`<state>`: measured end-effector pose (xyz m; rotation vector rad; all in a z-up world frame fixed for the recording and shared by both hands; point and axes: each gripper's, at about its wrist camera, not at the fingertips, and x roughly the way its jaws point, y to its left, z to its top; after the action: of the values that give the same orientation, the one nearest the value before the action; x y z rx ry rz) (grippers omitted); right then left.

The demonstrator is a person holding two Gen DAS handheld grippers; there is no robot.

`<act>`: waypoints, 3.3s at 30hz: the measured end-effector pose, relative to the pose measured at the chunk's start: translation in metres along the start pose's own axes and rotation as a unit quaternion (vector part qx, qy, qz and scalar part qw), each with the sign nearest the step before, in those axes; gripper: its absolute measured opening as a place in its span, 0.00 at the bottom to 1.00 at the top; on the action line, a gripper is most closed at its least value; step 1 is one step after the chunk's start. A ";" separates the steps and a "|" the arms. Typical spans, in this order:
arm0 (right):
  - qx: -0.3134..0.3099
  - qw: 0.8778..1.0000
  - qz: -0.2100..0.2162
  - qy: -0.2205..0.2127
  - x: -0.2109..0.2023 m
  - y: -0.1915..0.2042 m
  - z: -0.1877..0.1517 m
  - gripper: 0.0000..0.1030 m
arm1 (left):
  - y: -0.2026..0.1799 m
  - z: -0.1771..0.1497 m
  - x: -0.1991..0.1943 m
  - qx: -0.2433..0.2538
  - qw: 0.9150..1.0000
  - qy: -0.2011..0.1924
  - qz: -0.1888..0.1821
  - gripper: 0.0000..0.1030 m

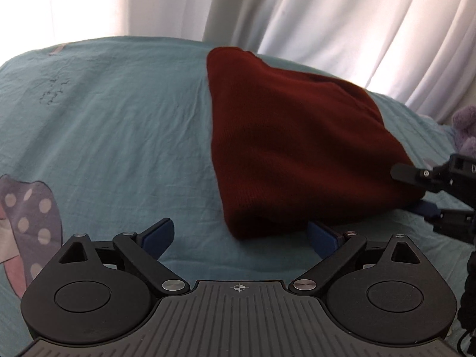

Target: Fold small clothes

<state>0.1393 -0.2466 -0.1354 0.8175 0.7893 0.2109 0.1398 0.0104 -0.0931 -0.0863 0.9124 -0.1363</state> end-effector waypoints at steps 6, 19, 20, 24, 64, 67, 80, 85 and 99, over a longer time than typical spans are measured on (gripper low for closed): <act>0.033 0.999 0.019 -0.001 0.002 0.005 0.004 0.18 | 0.004 0.006 0.012 -0.026 0.998 -0.005 0.052 0.91; 0.075 0.997 0.022 0.021 -0.006 -0.002 0.005 0.37 | 0.039 0.010 0.000 -0.143 0.989 -0.013 0.040 0.89; 0.075 0.996 0.028 0.028 -0.006 0.001 0.005 0.37 | 0.038 0.010 0.000 -0.141 0.989 -0.014 0.042 0.89; 0.073 0.995 0.046 0.049 -0.001 0.006 0.005 0.37 | 0.037 0.011 0.002 -0.145 0.988 -0.014 0.047 0.89; -0.081 0.995 0.036 0.044 0.015 0.024 0.034 0.20 | 0.070 0.027 -0.017 -0.212 0.975 0.048 0.053 0.90; -0.026 0.992 0.119 0.037 0.010 0.005 0.039 0.18 | 0.079 0.027 -0.021 -0.213 0.971 0.025 0.105 0.87; -0.233 0.967 -0.094 -0.036 0.015 0.078 0.028 0.30 | 0.041 0.076 0.009 -0.140 0.988 0.002 0.064 0.92; -0.338 0.929 -0.151 -0.017 0.054 0.085 0.010 0.31 | 0.016 0.091 0.045 -0.094 0.991 -0.004 0.097 0.96; -0.275 0.949 -0.122 0.088 -0.004 0.072 -0.026 0.88 | 0.028 0.053 0.005 -0.036 0.991 -0.005 0.130 0.99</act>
<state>0.1267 -0.1840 -0.0923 0.1706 0.9326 0.2680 0.1872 0.0379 -0.0685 -0.0343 0.9104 0.1393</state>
